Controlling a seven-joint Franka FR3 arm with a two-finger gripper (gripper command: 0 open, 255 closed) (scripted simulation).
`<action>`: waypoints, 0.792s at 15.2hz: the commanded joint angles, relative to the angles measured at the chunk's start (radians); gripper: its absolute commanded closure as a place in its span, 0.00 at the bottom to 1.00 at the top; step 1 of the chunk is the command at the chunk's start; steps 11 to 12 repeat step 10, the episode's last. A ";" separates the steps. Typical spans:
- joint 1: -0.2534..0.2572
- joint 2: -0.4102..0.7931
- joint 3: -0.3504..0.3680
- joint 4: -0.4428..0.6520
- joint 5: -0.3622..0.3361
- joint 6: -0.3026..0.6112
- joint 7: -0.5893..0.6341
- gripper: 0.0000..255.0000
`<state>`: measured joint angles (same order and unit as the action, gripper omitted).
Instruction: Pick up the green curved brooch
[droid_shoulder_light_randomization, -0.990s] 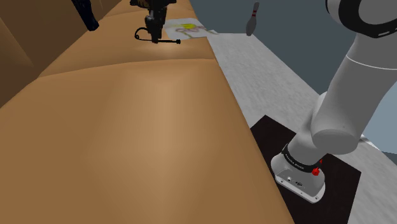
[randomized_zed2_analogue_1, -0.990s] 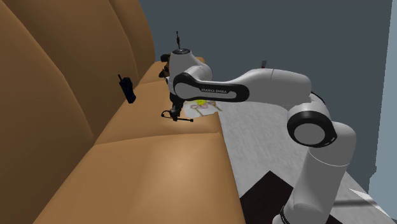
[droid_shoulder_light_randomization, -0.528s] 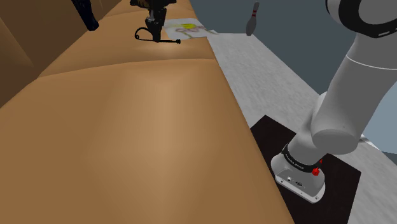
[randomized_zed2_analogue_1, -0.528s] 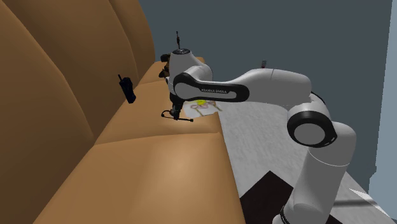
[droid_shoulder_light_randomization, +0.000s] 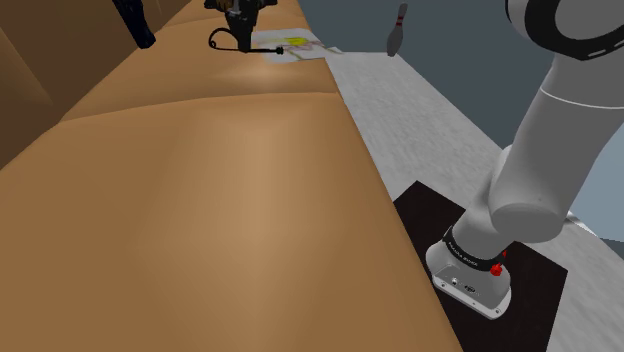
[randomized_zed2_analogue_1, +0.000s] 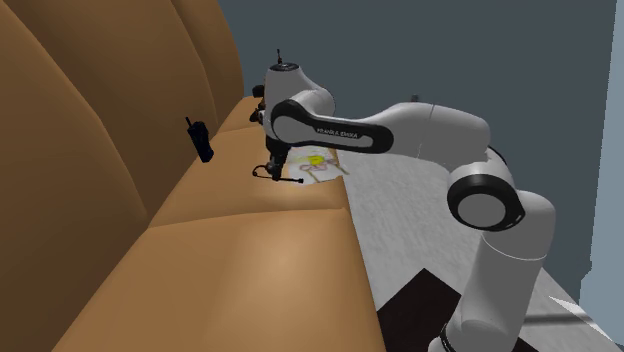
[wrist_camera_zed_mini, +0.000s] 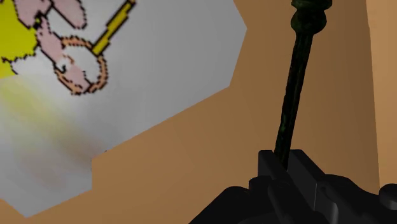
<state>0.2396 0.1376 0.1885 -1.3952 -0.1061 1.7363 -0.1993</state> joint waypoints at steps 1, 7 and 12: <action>0.002 0.012 0.001 0.045 -0.002 -0.034 -0.001 1.00; 0.011 0.057 0.003 0.191 -0.012 -0.135 -0.004 1.00; 0.013 0.068 0.004 0.222 -0.015 -0.156 -0.005 1.00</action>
